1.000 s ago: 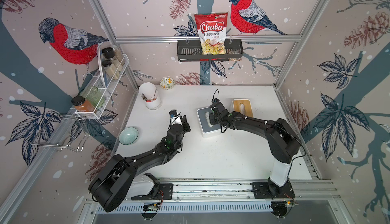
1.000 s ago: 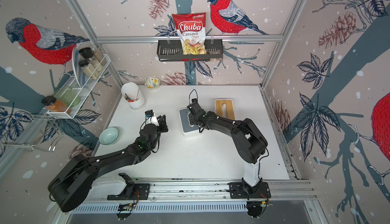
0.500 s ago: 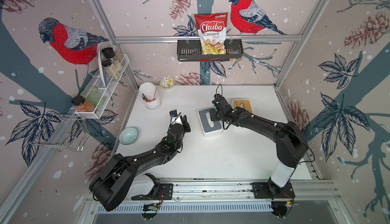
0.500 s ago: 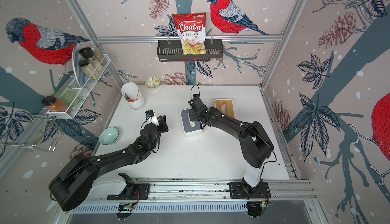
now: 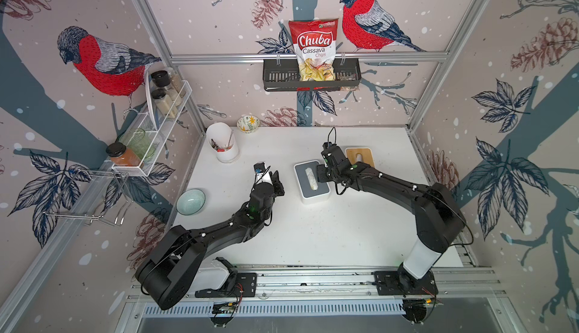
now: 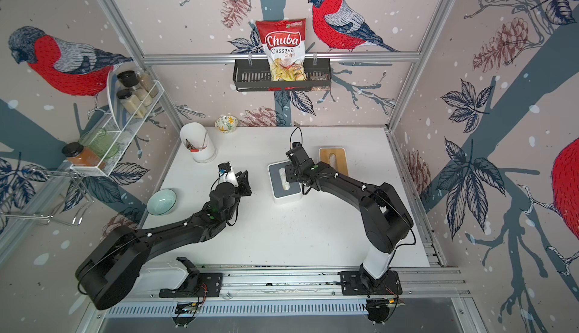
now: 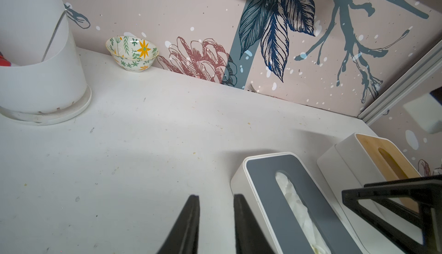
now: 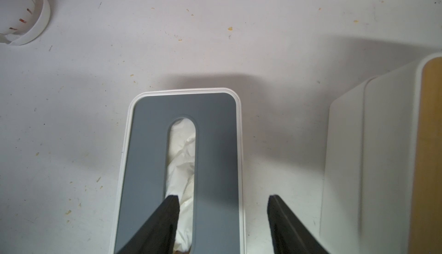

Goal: Put the tissue paper into the tissue box
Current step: Close the box lid on the tissue box, then adjust the tissue box at the center of the board.

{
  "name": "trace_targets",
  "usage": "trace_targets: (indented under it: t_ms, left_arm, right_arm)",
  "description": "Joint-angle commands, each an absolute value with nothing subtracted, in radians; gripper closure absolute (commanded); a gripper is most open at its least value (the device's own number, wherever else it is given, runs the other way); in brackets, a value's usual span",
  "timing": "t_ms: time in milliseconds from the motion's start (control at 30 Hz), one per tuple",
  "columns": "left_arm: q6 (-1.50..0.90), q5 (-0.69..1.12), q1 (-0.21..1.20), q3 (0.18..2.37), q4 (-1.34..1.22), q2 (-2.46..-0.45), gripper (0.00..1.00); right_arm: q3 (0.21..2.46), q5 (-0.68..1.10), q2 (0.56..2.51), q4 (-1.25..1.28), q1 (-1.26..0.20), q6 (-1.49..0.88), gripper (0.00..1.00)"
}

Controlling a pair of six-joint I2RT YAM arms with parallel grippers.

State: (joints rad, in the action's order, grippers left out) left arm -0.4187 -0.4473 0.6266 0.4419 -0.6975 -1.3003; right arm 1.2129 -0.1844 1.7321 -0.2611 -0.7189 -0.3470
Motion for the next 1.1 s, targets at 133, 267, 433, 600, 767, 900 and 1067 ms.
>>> trace_targets:
  t_ms: [133, 267, 433, 600, 767, 900, 1067]
  left_arm:
    - [-0.405, -0.399, 0.622, 0.476, -0.728, -1.343, 0.69]
    - [-0.404, -0.339, 0.622, 0.511, -0.730, -1.399, 0.66]
    - [-0.407, -0.324, 0.623, 0.520, -0.739, -1.417, 0.65]
    - [-0.408, -0.307, 0.623, 0.519, -0.751, -1.427, 0.64]
    - [-0.402, -0.290, 0.623, 0.525, -0.754, -1.436, 0.63]
    - [-0.401, -0.287, 0.622, 0.526, -0.750, -1.434, 0.62]
    - [-0.394, -0.293, 0.621, 0.522, -0.741, -1.417, 0.61]
  right_arm:
    - [1.141, -0.172, 1.728, -0.165, -0.712, -0.363, 0.28]
    - [1.109, -0.139, 1.729, -0.119, -0.701, -0.356, 0.25]
    - [1.109, -0.132, 1.744, -0.116, -0.693, -0.350, 0.21]
    - [1.138, -0.100, 1.790, -0.136, -0.687, -0.343, 0.18]
    - [1.195, -0.099, 1.846, -0.199, -0.696, -0.327, 0.17]
    - [1.225, -0.105, 1.869, -0.242, -0.707, -0.310, 0.23]
    - [1.261, -0.145, 1.892, -0.326, -0.734, -0.280, 0.38]
